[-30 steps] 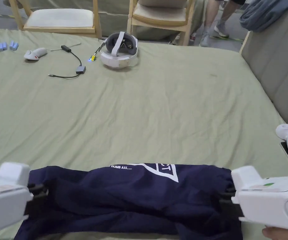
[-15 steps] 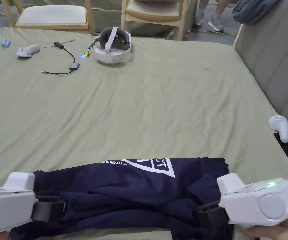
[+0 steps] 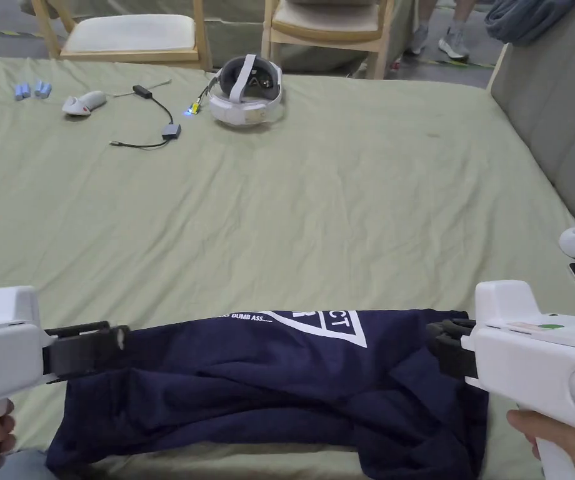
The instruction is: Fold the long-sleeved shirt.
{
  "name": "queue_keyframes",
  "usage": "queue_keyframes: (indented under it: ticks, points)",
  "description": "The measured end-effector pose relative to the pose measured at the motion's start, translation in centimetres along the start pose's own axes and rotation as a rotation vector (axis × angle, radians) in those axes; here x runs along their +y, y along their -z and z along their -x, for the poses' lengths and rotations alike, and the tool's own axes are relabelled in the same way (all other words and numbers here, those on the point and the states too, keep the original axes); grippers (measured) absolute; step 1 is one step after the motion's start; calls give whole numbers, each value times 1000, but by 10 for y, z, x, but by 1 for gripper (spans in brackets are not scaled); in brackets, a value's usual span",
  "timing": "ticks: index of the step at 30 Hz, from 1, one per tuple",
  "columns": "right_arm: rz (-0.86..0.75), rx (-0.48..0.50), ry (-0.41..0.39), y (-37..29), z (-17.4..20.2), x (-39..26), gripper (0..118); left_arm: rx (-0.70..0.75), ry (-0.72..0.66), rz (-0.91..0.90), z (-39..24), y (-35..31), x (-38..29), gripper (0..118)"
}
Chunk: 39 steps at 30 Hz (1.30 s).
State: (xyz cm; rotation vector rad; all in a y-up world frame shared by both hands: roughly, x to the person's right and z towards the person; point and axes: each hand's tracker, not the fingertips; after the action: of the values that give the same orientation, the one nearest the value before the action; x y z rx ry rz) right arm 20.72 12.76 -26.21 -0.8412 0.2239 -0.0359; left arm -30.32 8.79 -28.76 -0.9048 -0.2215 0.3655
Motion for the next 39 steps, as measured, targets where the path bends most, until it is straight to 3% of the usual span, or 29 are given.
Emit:
queue_keyframes:
  ticks: [2,4,5,8,13,14,15,16,18,20,21,23,24,25,27,28,29,30,32,33,37,39]
  points:
    - [9,16,-1,-4,2,-2,0,-8,-110,-48,17,3,-12,106]
    - [14,15,-12,-8,5,-5,0,-64,-185,-5,14,-37,-23,106]
    - [18,17,-20,-9,6,-6,0,-79,-229,2,46,4,-17,106]
    - [34,23,-20,-6,6,-12,0,-159,-322,15,76,16,-28,107]
    - [41,32,0,-6,6,-16,0,-352,-542,182,95,48,-39,108]
    - [44,31,4,-6,6,-17,0,-394,-562,167,93,52,-45,110]
    - [44,33,4,-5,5,-18,0,-438,-500,5,79,27,-33,111]
    - [43,30,7,-5,5,-19,0,-487,-530,35,58,24,-32,111]
    - [48,30,14,-4,6,-19,0,-512,-615,32,78,21,-24,111]
    - [53,33,15,-5,8,-19,0,-513,-565,35,76,22,-23,111]
    - [55,34,15,-5,8,-19,0,-490,-523,46,66,21,-17,99]
    - [58,32,14,-5,7,-19,0,-326,-373,101,79,28,-36,21]
    - [57,33,14,-6,6,-19,0,-155,-304,155,48,23,-35,18]
    - [56,33,16,-7,5,-18,0,-170,-250,146,65,71,-43,18]
    - [53,34,17,-8,2,-17,0,-219,-294,83,63,90,-53,18]
    - [50,27,15,-9,1,-17,0,-205,-348,31,98,94,-65,18]
    - [47,22,14,-9,1,-16,0,-216,-371,12,108,87,-59,18]
    - [46,20,14,-10,1,-16,0,-224,-398,-16,65,56,-16,18]
    - [40,15,19,-10,-3,-15,0,-205,-334,-30,80,45,-22,17]
    - [37,16,22,-10,-3,-14,0,-120,-304,-31,107,42,-5,18]
    - [29,25,20,-10,-2,-11,0,34,-343,-97,138,0,2,18]
    - [28,32,20,-7,-2,-12,0,0,-296,-84,140,-23,2,18]
